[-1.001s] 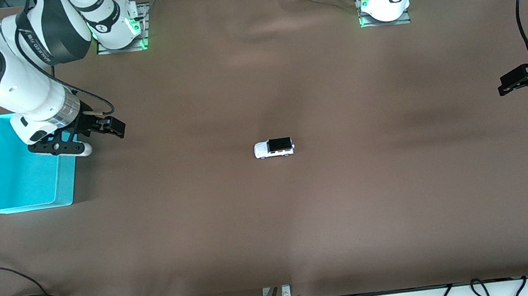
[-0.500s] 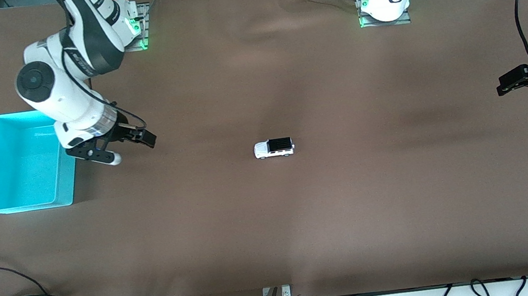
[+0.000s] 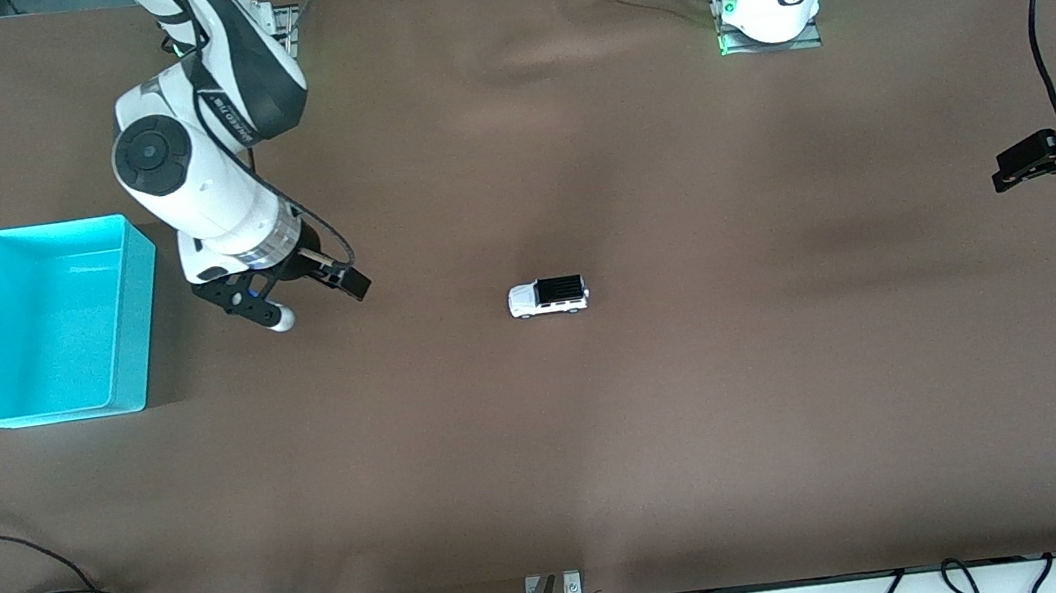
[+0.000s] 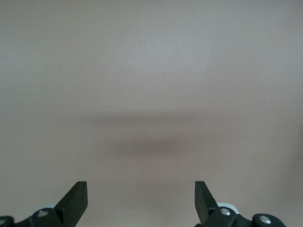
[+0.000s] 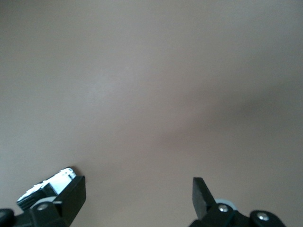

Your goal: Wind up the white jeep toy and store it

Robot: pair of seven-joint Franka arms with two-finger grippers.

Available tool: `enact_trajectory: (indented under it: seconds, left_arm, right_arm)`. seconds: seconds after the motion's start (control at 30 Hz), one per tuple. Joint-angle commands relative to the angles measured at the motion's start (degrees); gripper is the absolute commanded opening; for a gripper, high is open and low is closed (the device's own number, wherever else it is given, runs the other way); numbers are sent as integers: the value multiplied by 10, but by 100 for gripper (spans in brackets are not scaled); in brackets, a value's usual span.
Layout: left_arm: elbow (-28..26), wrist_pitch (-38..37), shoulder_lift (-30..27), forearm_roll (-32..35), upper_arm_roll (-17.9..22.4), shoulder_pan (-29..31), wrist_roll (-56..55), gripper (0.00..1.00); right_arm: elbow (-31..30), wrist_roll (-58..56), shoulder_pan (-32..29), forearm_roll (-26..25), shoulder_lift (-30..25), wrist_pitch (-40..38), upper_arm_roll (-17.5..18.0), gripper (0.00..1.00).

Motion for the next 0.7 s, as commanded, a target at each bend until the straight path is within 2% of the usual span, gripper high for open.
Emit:
enact_trajectory:
  seconds: [0.0, 0.33, 0.5, 0.67]
  left_arm:
    - [-12, -2, -16, -13, -1, 5, 16, 100]
    - [-13, -2, -16, -13, -1, 5, 16, 100]
    - [-13, -2, -16, -13, -1, 5, 16, 100]
    - [-13, -2, -16, -13, -1, 5, 16, 100]
  right_arm:
    - [47, 69, 27, -4, 35, -1, -2, 100]
    - [65, 163, 95, -7, 66, 3, -2, 100]
    - [79, 241, 129, -7, 103, 15, -2, 100]
    - [118, 337, 167, -12, 154, 23, -2, 100]
